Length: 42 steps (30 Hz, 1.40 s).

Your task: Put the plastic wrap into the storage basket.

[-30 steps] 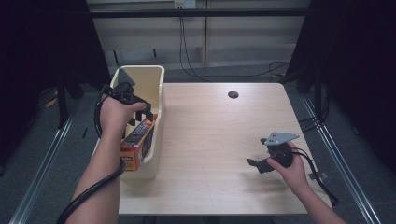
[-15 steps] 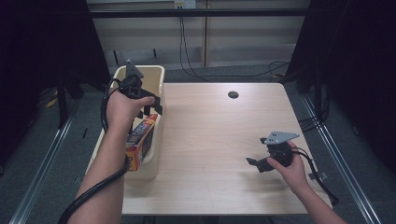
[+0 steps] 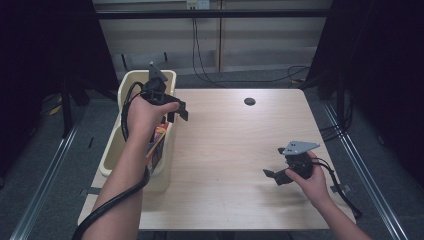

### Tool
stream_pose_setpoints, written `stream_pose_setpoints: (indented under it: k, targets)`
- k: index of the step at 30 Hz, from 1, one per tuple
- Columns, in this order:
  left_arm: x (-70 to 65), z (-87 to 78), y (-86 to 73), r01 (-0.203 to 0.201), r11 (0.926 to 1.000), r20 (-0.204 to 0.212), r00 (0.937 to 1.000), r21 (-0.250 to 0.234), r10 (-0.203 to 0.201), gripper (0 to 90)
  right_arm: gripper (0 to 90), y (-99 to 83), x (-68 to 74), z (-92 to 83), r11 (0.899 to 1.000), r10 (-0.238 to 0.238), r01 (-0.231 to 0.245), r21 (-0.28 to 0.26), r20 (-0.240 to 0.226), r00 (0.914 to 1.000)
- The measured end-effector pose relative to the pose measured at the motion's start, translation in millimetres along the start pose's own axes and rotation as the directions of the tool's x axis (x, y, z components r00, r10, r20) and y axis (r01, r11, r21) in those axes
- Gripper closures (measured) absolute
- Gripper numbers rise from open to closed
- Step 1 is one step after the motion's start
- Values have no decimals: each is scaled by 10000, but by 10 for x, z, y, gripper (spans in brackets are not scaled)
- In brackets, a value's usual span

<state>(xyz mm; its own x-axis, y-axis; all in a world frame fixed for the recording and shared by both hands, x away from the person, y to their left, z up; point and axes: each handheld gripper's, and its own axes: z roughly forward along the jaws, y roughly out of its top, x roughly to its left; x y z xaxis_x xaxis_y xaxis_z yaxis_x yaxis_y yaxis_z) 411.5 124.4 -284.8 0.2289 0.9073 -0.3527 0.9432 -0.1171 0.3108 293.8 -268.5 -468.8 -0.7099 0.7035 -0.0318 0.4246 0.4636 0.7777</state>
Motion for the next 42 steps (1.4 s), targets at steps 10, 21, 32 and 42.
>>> stream_pose_setpoints:
  k: [10, 21, 32, 42]
  targets:
    - [-216, 102, 29, -584, 9983, 271, 9979, 60, 583, 224, 27, 1, 8, 6, 10000, -44, 44, 19, -17, 10000]
    - [-418, 278, 22, -1039, 9944, 731, 9921, 214, 1021, 216, 27, 2, 12, 6, 10000, -44, 44, 42, 19, 10000]
    - [-543, 461, -19, -1308, 9906, 959, 9873, 400, 1265, 216, 27, 0, 11, 11, 10000, -42, 43, 61, -50, 10000]
    - [-639, 659, -94, -1586, 9863, 1171, 9814, 460, 1523, 211, 27, 2, 12, 6, 10000, -73, 73, 12, 18, 10000]
